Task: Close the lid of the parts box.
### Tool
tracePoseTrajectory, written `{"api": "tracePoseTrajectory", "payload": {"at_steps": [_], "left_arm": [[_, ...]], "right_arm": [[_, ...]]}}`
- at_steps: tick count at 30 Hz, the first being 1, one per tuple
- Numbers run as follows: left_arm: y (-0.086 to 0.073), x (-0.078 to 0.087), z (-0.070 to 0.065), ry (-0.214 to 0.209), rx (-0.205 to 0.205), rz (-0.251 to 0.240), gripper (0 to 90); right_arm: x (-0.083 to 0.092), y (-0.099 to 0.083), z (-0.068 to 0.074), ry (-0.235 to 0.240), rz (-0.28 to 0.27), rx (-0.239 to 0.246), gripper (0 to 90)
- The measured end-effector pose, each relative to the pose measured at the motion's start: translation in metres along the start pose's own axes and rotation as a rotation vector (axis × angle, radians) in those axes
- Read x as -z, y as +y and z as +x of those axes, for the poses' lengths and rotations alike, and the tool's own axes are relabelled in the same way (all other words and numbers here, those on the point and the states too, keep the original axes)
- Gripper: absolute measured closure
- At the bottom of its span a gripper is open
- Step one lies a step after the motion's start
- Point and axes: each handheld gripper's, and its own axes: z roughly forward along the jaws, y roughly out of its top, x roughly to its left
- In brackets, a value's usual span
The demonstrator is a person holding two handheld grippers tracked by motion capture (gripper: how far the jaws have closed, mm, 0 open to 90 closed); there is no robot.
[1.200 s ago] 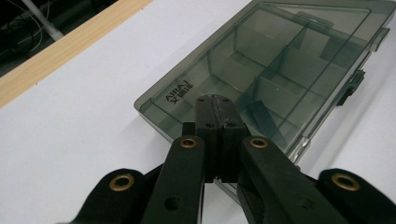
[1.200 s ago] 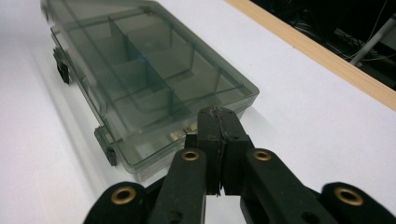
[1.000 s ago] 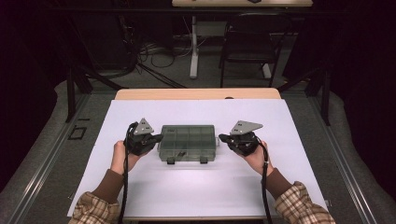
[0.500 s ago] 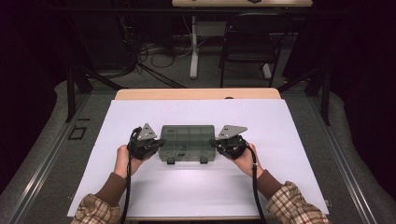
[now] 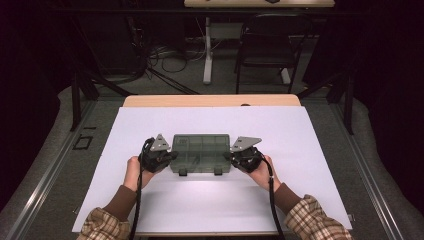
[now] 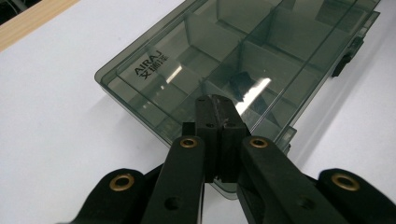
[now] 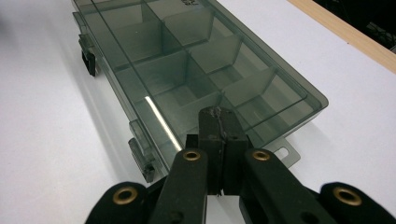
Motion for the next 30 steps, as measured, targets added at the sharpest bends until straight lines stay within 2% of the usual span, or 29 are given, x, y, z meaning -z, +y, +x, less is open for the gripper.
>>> {"api": "tracePoseTrajectory", "payload": {"at_steps": [7,19,22,25,30], "left_arm": [[-0.0009,-0.0035,-0.0010,-0.006,-0.002,0.018,90.0],[-0.0026,-0.0032,-0.0002,-0.003,-0.001,0.019,90.0],[-0.0031,-0.0062,-0.0005,-0.008,-0.013,0.042,90.0],[-0.0034,-0.0066,-0.0007,-0.010,-0.011,0.042,90.0],[-0.0045,-0.0061,-0.0015,-0.010,-0.009,0.036,90.0]], "right_arm": [[-0.0015,-0.0012,0.0016,0.003,0.005,0.009,90.0],[-0.0018,-0.0010,0.0031,0.004,0.005,0.007,90.0],[-0.0034,-0.0018,0.0027,0.011,0.016,0.013,90.0],[-0.0059,-0.0032,0.0028,0.014,0.021,0.012,90.0],[-0.0062,-0.0039,0.0012,0.025,0.017,-0.008,90.0]]}}
